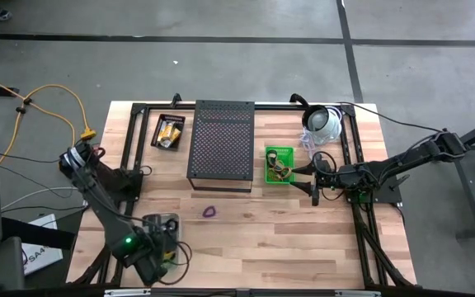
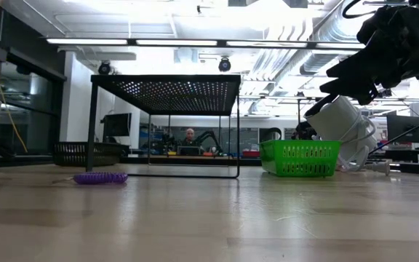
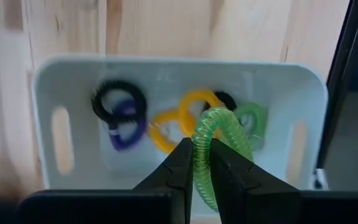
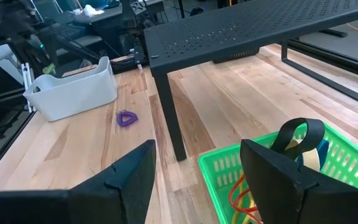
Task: Pick & Place Office Desk Supplies
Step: Put the green spring keychain into the gray bin
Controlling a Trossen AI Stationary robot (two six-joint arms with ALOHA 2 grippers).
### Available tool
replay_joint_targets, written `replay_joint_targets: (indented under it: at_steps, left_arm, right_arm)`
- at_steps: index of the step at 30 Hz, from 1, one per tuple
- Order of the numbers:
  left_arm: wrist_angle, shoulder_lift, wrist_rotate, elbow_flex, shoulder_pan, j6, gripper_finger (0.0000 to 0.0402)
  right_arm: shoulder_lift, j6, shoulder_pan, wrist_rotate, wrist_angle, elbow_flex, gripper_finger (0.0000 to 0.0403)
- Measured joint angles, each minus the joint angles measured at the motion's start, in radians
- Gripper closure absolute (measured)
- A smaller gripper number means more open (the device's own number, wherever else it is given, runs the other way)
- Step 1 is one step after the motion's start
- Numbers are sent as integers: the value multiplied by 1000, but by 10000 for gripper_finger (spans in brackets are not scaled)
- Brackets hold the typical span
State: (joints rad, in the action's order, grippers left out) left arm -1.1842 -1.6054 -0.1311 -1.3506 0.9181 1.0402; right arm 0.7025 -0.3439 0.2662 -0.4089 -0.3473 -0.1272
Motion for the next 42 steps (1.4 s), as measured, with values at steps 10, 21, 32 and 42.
replay_joint_targets:
  at_steps: [10, 21, 32, 42]
  left_arm:
    - [-2, -2, -24, 0, 62, 170, 365]
    - [3, -154, -20, 6, 70, 141, 365]
    - [10, -223, 48, 6, 70, 138, 365]
    - [6, -223, 48, 6, 70, 138, 324]
  right_arm:
    - [0, 0, 0, 0, 0, 0, 180]
    - [0, 0, 0, 0, 0, 0, 180]
    - [0, 0, 0, 0, 0, 0, 180]
    - [0, 0, 0, 0, 0, 0, 180]
